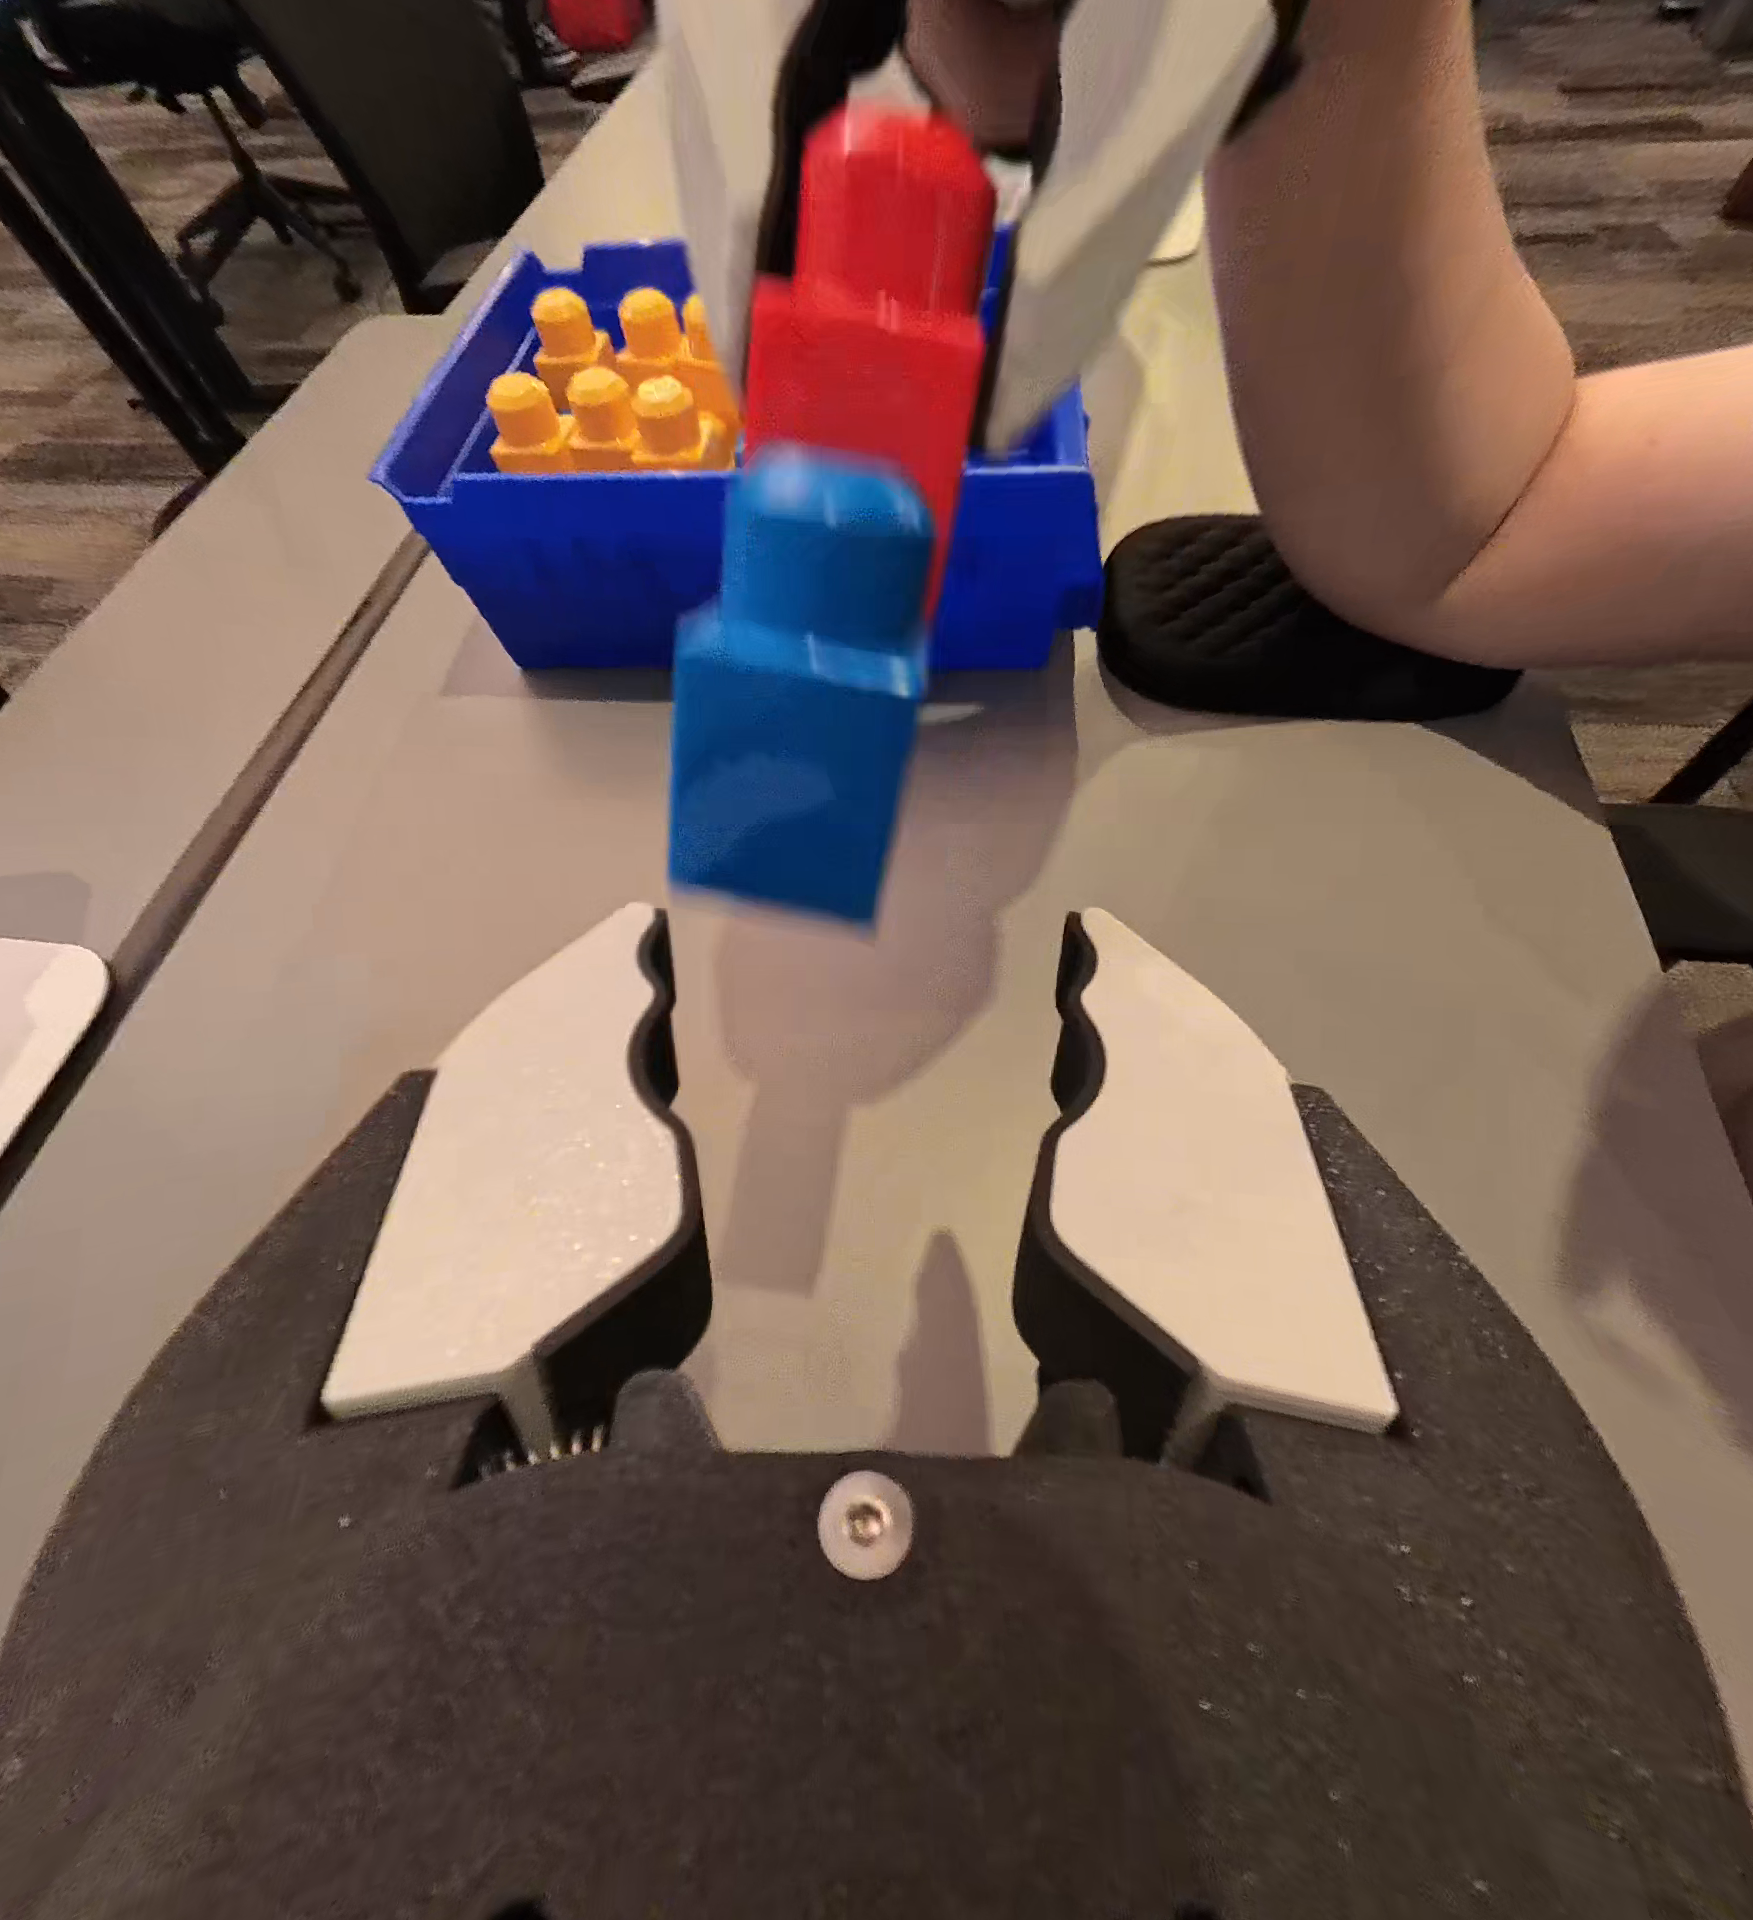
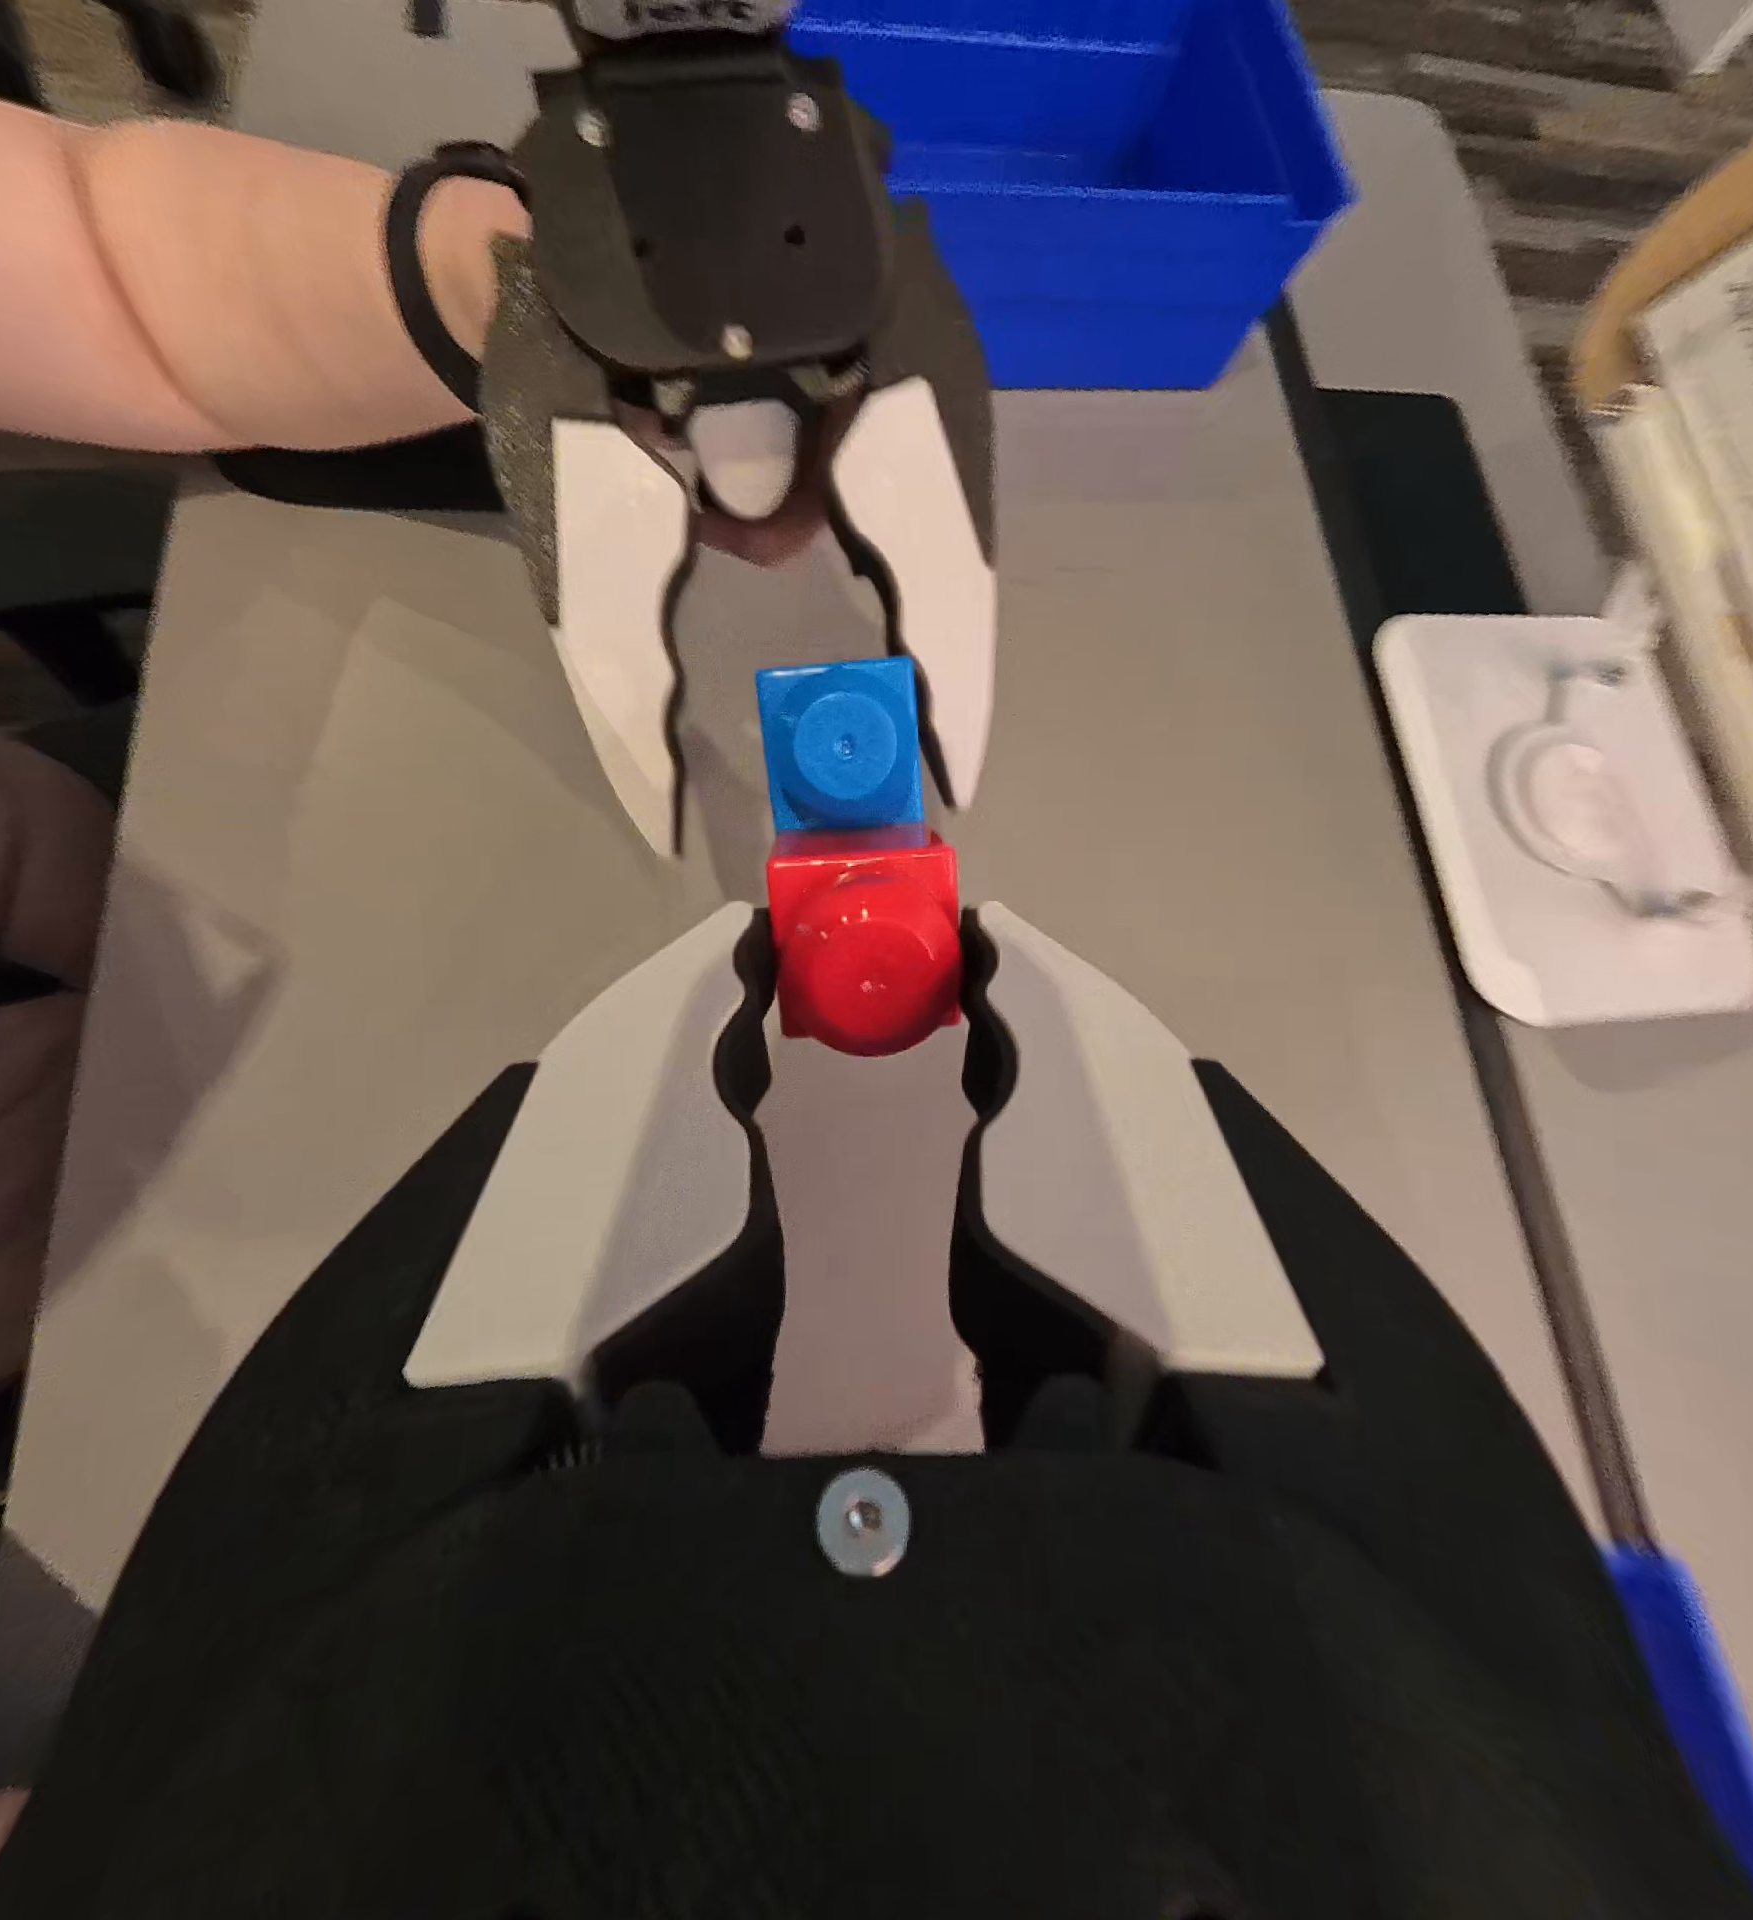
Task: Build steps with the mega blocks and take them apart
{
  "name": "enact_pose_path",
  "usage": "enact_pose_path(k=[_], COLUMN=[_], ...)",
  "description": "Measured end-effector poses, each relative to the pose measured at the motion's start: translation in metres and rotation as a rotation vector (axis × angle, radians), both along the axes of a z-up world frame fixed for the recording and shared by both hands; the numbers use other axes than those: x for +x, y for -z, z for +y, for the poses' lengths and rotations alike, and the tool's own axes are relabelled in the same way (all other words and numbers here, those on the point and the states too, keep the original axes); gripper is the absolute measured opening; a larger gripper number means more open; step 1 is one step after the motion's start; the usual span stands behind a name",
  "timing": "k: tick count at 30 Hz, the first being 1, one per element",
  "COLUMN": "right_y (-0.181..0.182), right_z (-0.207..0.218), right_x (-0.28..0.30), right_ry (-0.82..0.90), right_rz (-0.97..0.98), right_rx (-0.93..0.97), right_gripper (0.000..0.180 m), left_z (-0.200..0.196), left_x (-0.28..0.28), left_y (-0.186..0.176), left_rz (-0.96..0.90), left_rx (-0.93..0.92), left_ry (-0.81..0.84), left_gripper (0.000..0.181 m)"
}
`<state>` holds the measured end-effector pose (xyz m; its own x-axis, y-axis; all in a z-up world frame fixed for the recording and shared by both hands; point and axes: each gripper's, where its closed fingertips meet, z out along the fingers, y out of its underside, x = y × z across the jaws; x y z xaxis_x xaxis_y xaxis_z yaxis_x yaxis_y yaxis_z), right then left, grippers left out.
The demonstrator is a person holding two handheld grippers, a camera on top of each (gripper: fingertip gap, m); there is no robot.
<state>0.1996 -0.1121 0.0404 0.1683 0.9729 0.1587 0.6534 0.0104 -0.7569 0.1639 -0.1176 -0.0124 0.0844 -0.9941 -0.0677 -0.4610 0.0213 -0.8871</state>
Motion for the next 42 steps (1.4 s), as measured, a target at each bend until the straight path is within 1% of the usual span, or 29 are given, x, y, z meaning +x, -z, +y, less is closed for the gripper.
enact_pose_path(k=[2, 4, 6, 8, 11, 13, 16, 20, 24, 29, 34, 40, 42], right_y=[-0.021, -0.039, -0.046, -0.039, -0.012, 0.01, 0.042, 0.078, 0.103, 0.126, 0.131, 0.13, 0.131], right_z=[0.004, 0.005, 0.007, 0.007, 0.0, -0.004, -0.011, -0.011, 0.003, 0.019, 0.03, 0.048, 0.052], right_x=[0.037, 0.088, 0.148, 0.201, 0.242, 0.258, 0.261, 0.246, 0.231, 0.225, 0.228, 0.23, 0.23], right_ry=[0.084, 0.199, 0.354, 0.484, 0.527, 0.548, 0.487, 0.368, 0.283, 0.22, 0.203, 0.153, 0.18], right_rz=[0.0, -0.009, -0.027, -0.047, -0.059, -0.118, -0.22, -0.363, -0.497, -0.625, -0.648, -0.658, -0.642], right_rx=[0.074, 0.144, 0.186, 0.155, 0.034, -0.063, -0.168, -0.283, -0.294, -0.248, -0.185, -0.024, -0.038], right_gripper=[0.035, 0.035, 0.035, 0.035, 0.035, 0.036, 0.035, 0.035, 0.036, 0.036, 0.036, 0.036, 0.036], left_z=[0.0, -0.002, -0.002, -0.001, -0.004, -0.005, -0.007, -0.009, -0.009, -0.011, -0.012, -0.015, -0.016], left_x=[-0.002, -0.004, -0.005, -0.005, -0.004, -0.003, -0.002, -0.002, -0.003, -0.004, -0.004, -0.003, -0.002], left_y=[-0.007, -0.009, -0.007, -0.005, 0.0, 0.004, 0.01, 0.013, 0.013, 0.01, 0.01, 0.012, 0.012], left_rz=[-0.029, -0.039, -0.031, -0.021, 0.003, 0.018, 0.038, 0.049, 0.049, 0.034, 0.034, 0.049, 0.047], left_rx=[-0.007, -0.041, -0.058, -0.063, -0.071, -0.076, -0.086, -0.107, -0.109, -0.126, -0.137, -0.14, -0.142], left_ry=[0.001, 0.016, 0.018, 0.022, 0.038, 0.043, 0.05, 0.06, 0.061, 0.072, 0.081, 0.093, 0.097], left_gripper=[0.071, 0.067, 0.065, 0.064, 0.064, 0.064, 0.064, 0.064, 0.063, 0.062, 0.061, 0.061, 0.061])
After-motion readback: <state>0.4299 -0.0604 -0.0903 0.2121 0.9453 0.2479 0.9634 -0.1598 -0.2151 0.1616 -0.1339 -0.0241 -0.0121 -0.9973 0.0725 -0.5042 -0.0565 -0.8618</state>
